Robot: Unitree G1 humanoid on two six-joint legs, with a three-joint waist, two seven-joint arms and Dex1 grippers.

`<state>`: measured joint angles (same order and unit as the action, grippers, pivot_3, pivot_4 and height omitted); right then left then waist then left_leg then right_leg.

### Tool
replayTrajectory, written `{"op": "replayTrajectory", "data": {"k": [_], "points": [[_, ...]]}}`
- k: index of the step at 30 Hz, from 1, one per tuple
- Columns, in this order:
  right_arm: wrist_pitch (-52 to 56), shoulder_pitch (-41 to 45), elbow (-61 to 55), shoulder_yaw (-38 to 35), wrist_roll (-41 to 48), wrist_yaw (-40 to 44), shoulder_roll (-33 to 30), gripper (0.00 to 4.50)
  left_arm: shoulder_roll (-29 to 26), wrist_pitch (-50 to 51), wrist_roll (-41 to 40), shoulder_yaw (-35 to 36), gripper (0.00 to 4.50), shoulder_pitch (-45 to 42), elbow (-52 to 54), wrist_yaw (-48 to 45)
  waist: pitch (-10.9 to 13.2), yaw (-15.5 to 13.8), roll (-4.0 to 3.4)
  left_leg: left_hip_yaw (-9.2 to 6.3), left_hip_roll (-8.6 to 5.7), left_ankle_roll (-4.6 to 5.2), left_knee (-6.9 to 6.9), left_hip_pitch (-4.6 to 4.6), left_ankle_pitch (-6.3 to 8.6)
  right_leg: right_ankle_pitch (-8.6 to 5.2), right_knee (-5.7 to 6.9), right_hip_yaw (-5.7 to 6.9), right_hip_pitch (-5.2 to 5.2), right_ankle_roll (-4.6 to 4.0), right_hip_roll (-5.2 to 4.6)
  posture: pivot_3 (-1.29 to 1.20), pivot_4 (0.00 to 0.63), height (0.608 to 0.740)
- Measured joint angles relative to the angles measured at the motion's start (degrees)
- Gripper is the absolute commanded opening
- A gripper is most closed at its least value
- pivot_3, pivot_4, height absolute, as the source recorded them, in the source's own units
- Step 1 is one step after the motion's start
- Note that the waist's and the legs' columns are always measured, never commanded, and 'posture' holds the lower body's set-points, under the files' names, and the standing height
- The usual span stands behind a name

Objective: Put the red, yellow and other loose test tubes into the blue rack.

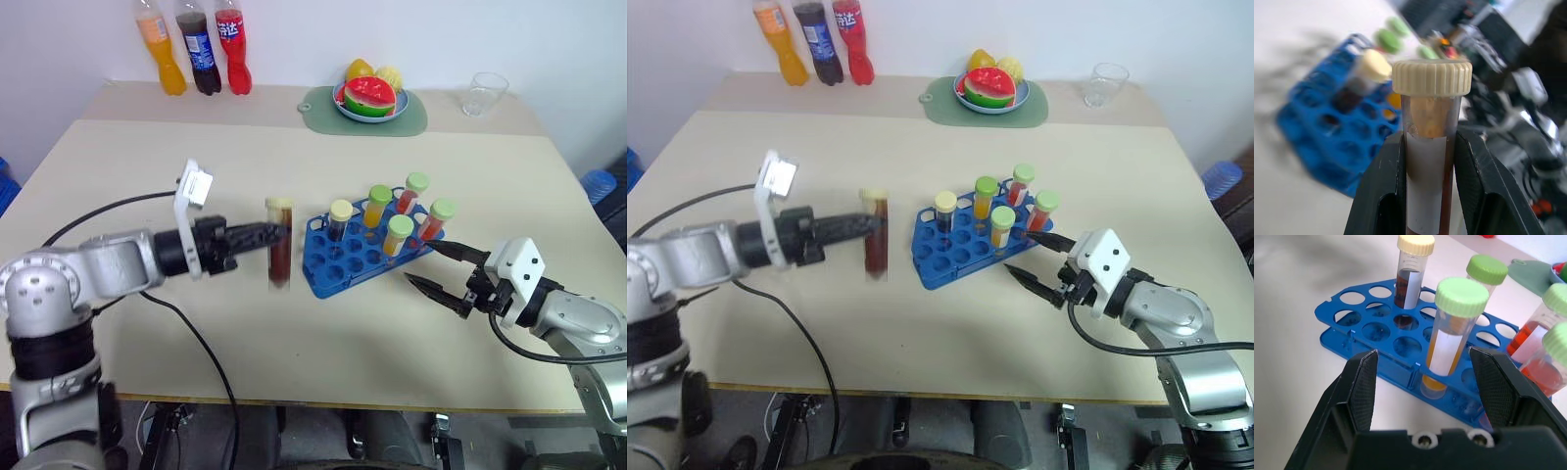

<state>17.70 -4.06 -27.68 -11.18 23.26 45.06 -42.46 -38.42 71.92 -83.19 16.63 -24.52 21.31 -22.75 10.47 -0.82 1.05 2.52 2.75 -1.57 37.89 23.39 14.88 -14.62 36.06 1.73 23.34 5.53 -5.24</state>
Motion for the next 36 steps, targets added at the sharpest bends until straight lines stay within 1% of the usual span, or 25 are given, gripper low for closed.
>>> {"op": "replayTrajectory", "data": {"k": [2,3,6,7,10,13,15,19,25,31,36], "points": [[-0.14,-1.10,-0.02,-0.44,-0.01,-0.27,0.32,3.32,2.71,-8.88,7.40,-2.93,0.80,1.11,0.33,-11.10,-0.02,-0.31,-0.03,-0.01,-0.01,0.00,0.03,0.03,0.00,0.03,-0.05,0.01,-0.03,-0.05,-0.01,0.00,0.150,0.740],[-0.14,-2.07,-0.06,-0.85,0.00,-0.39,0.41,3.32,3.49,-12.86,11.37,-5.50,0.80,1.19,-0.07,-15.88,-0.02,-0.36,0.00,-0.01,-0.01,0.01,0.04,0.05,0.01,0.04,-0.08,0.00,-0.04,-0.08,-0.01,0.00,0.150,0.740],[-0.14,-4.10,-0.21,-2.19,0.09,-0.91,0.76,3.32,4.73,-20.83,20.22,-10.89,0.80,0.43,-2.11,-23.99,-0.01,-0.01,0.00,0.01,-0.01,0.12,0.05,0.09,0.07,0.05,-0.14,-0.04,-0.03,-0.09,-0.01,0.00,0.150,0.740],[-0.12,-4.25,-0.21,-2.50,0.08,-1.01,0.83,3.32,5.31,-22.15,21.65,-11.71,0.80,0.01,-2.72,-24.91,-0.01,0.00,0.00,0.01,-0.01,0.14,0.05,0.09,0.07,0.05,-0.13,-0.04,-0.02,-0.08,0.00,0.00,0.150,0.740],[-0.15,-7.74,-1.80,-5.27,0.07,-2.06,1.13,3.32,10.62,-32.41,31.43,-16.69,0.80,-4.18,-8.26,-28.38,0.00,-0.24,0.01,-0.03,-0.01,0.17,0.06,0.13,0.08,0.05,-0.14,-0.02,-0.03,-0.06,0.02,0.00,0.150,0.740],[-0.15,-9.50,-2.95,-6.39,0.07,-2.92,1.66,3.32,13.00,-40.41,39.12,-20.32,0.80,-5.33,-12.85,-30.98,-0.02,0.24,-0.01,0.01,0.00,0.23,0.07,0.10,0.12,0.05,-0.14,-0.05,-0.02,-0.05,0.03,0.00,0.150,0.740],[-0.14,-11.50,-4.14,-7.64,0.03,-3.88,2.50,3.32,16.00,-46.00,44.08,-23.10,0.80,-5.86,-17.68,-33.65,-0.02,0.08,-0.02,-0.01,0.02,0.25,0.09,0.10,0.12,0.04,-0.12,-0.05,-0.01,-0.03,0.07,0.00,0.150,0.740],[-0.14,-13.60,-6.50,-8.66,-0.05,-5.25,3.28,3.32,20.84,-52.18,49.74,-26.33,0.80,-6.18,-24.45,-34.99,-0.01,0.04,0.00,-0.03,0.02,0.25,0.11,0.11,0.12,0.04,-0.10,-0.05,-0.01,-0.02,0.07,0.00,0.150,0.740],[-0.14,-15.70,-8.03,-9.41,-0.76,-6.93,4.59,3.32,25.07,-58.70,55.22,-27.14,0.80,-8.99,-32.03,-36.06,-0.02,0.02,-0.01,-0.06,0.02,0.26,0.12,0.10,0.13,0.05,-0.09,-0.04,-0.02,-0.02,0.08,0.00,0.150,0.740],[-0.14,-15.86,-8.59,-9.37,-1.72,-7.72,5.43,3.32,26.15,-63.93,58.54,-27.11,0.80,-10.73,-36.33,-37.32,-0.03,0.07,-0.02,-0.07,0.03,0.27,0.12,0.09,0.13,0.05,-0.08,-0.04,-0.03,-0.02,0.09,0.00,0.150,0.740],[-0.14,-15.92,-8.59,-9.36,-1.79,-7.73,5.48,3.32,26.73,-65.18,59.02,-27.14,0.80,-10.80,-37.20,-38.96,-0.04,0.04,-0.01,-0.08,0.03,0.27,0.13,0.09,0.13,0.05,-0.08,-0.04,-0.05,-0.02,0.09,0.00,0.150,0.740]]}}
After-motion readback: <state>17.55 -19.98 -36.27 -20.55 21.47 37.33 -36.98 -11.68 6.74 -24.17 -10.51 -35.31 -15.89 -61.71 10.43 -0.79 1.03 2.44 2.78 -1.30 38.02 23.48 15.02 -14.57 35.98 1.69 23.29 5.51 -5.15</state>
